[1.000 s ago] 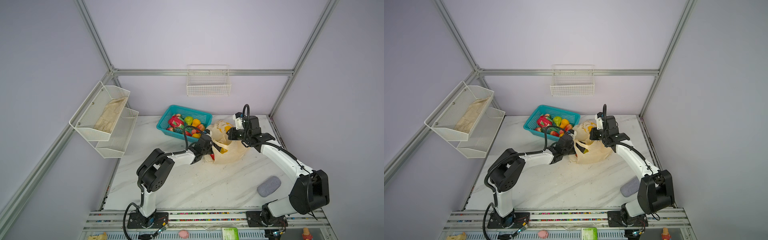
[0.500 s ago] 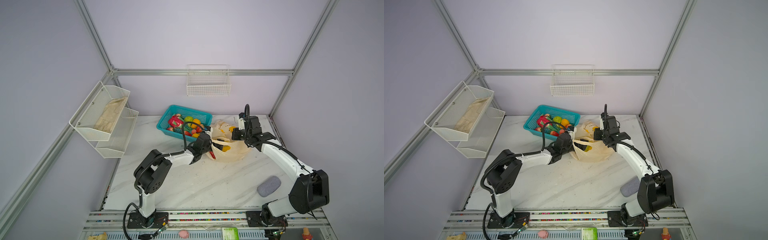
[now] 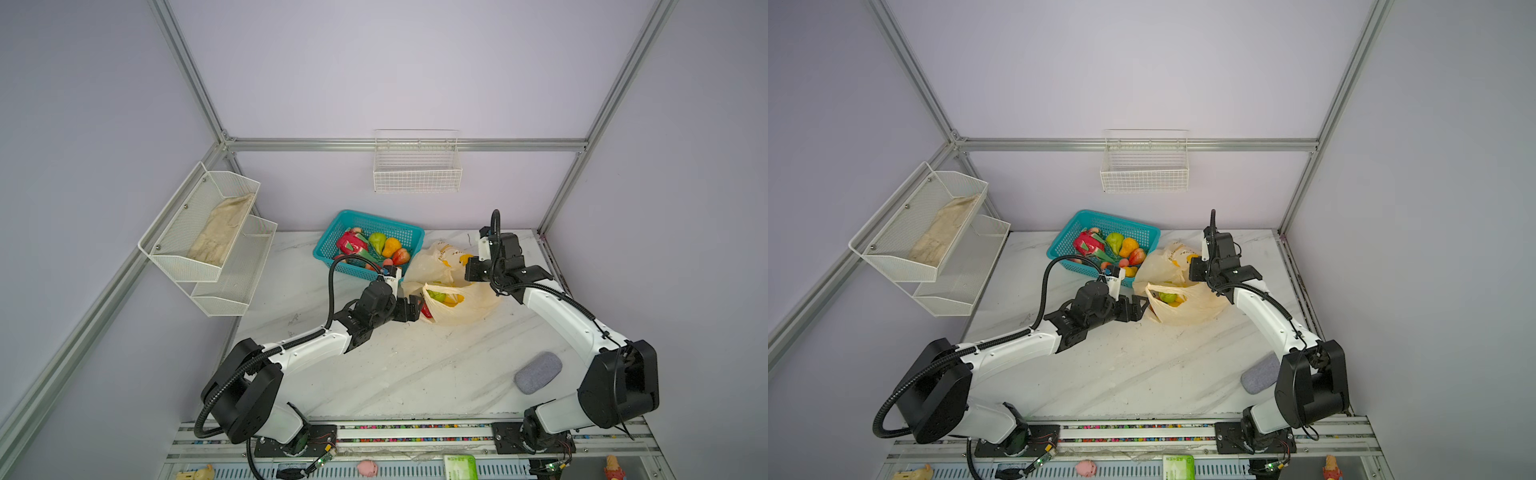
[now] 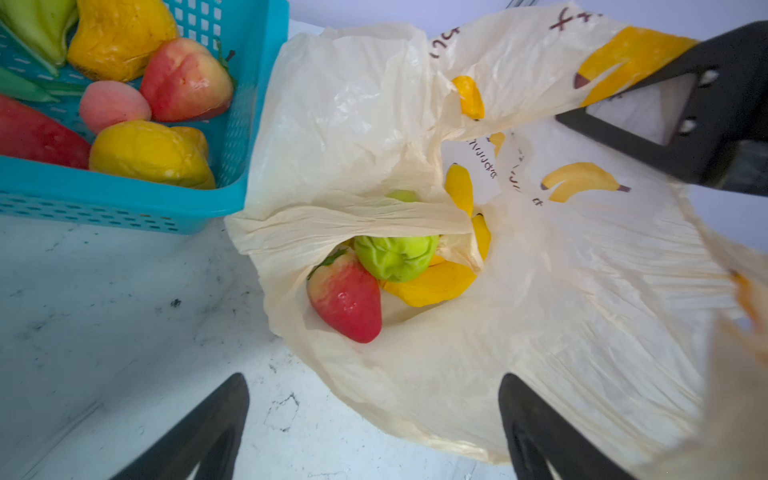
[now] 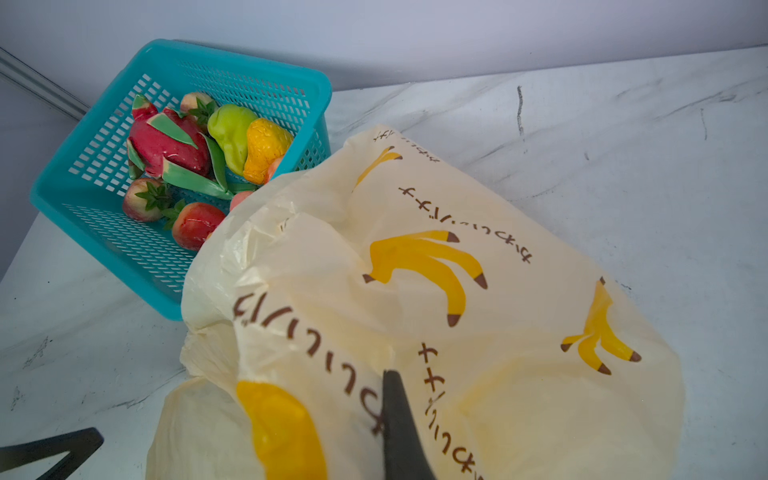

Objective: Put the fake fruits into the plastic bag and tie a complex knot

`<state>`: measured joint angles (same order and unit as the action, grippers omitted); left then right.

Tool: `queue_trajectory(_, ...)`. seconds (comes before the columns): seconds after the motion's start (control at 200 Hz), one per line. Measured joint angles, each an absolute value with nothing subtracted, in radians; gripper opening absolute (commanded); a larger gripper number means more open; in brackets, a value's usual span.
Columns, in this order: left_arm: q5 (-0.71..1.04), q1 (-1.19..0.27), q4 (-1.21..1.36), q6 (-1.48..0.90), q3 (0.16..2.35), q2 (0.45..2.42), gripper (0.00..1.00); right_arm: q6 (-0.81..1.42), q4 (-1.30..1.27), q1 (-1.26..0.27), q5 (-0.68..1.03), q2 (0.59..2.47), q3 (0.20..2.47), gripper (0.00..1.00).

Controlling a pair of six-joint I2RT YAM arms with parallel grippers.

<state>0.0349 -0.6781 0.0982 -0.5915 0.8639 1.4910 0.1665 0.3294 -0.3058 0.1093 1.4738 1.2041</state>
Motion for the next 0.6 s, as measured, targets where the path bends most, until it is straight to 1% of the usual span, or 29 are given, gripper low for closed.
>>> queue_trajectory(0.05, 0.049, -0.662, 0.095, -0.602, 0.866, 1.524, 0.88, 0.167, 0.330, -0.306, 0.109, 1.474, 1.204, 0.00)
queue_trajectory(0.12, 0.065, -0.645, 0.084, -0.616, 0.875, 1.578, 0.81, 0.167, 0.330, -0.306, 0.109, 1.474, 1.204, 0.00)
queue_trajectory(0.255, 0.120, -0.635, 0.064, -0.632, 0.928, 1.695, 0.63, 0.167, 0.330, -0.305, 0.106, 1.474, 1.204, 0.00)
queue_trajectory(0.395, 0.184, -0.635, 0.076, -0.644, 0.971, 1.753, 0.40, 0.164, 0.330, -0.306, 0.090, 1.474, 1.204, 0.00)
queue_trajectory(0.44, 0.204, -0.635, 0.090, -0.644, 0.974, 1.757, 0.29, 0.162, 0.330, -0.305, 0.085, 1.474, 1.204, 0.00)
queue_trajectory(0.535, 0.239, -0.636, 0.120, -0.647, 0.974, 1.757, 0.10, 0.154, 0.334, -0.305, 0.066, 1.476, 1.208, 0.00)
queue_trajectory(0.575, 0.257, -0.639, 0.136, -0.651, 0.974, 1.755, 0.05, 0.148, 0.335, -0.305, 0.056, 1.480, 1.215, 0.00)
queue_trajectory(0.6, 0.260, -0.643, 0.152, -0.655, 0.972, 1.753, 0.04, 0.146, 0.335, -0.305, 0.048, 1.481, 1.220, 0.00)
